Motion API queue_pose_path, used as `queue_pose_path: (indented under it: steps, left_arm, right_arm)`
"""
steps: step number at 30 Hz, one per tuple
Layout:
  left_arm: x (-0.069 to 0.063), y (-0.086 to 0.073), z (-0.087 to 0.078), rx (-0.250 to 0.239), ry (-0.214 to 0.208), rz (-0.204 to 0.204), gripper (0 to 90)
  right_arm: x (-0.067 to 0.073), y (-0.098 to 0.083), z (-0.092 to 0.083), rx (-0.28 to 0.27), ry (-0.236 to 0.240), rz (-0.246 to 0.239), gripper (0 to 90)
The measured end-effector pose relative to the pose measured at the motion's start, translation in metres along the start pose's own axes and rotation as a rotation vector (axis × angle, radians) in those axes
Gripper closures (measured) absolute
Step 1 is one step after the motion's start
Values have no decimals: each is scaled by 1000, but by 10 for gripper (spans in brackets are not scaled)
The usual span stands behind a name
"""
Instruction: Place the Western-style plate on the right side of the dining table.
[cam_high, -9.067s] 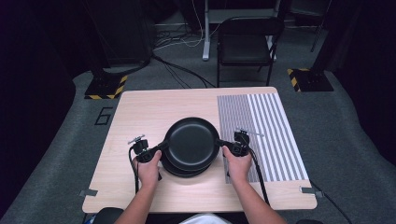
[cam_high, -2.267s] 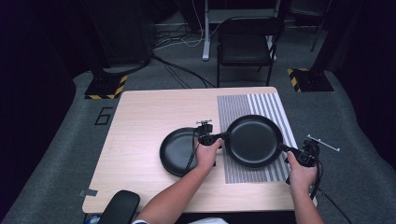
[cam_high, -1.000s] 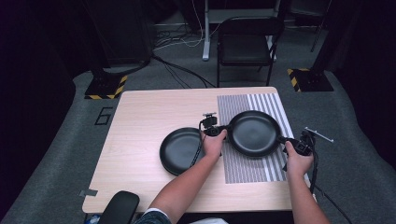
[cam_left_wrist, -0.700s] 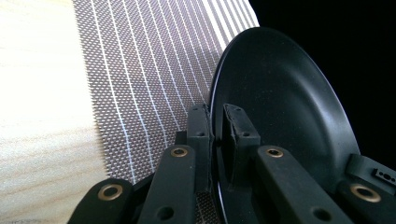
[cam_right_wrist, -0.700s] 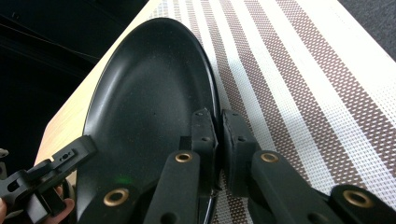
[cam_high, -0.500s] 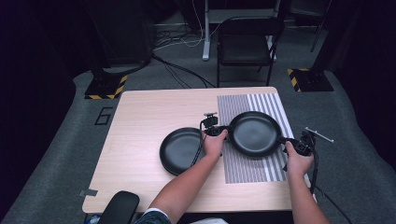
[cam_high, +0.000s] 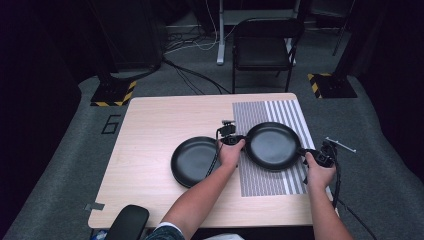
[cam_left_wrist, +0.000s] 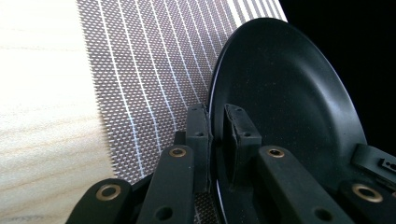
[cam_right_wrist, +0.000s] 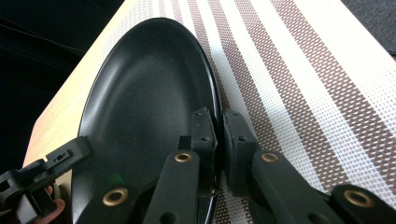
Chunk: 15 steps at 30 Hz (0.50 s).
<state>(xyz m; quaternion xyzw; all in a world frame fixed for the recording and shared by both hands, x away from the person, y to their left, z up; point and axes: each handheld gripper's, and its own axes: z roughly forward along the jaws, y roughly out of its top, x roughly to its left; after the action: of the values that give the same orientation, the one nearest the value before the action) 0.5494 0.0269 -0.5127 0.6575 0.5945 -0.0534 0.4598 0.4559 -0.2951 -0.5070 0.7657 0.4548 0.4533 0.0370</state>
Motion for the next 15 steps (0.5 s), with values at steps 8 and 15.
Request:
queue_pose_path:
  steps: [8, 15]
  left_arm:
    - [1, 1, 2, 23, 23, -12, 817]
    - [0, 1, 3, 34, 46, -8, 813]
  right_arm:
    - [-1, 0, 4, 14, -19, 12, 837]
    - [-2, -2, 9, 24, -36, 18, 832]
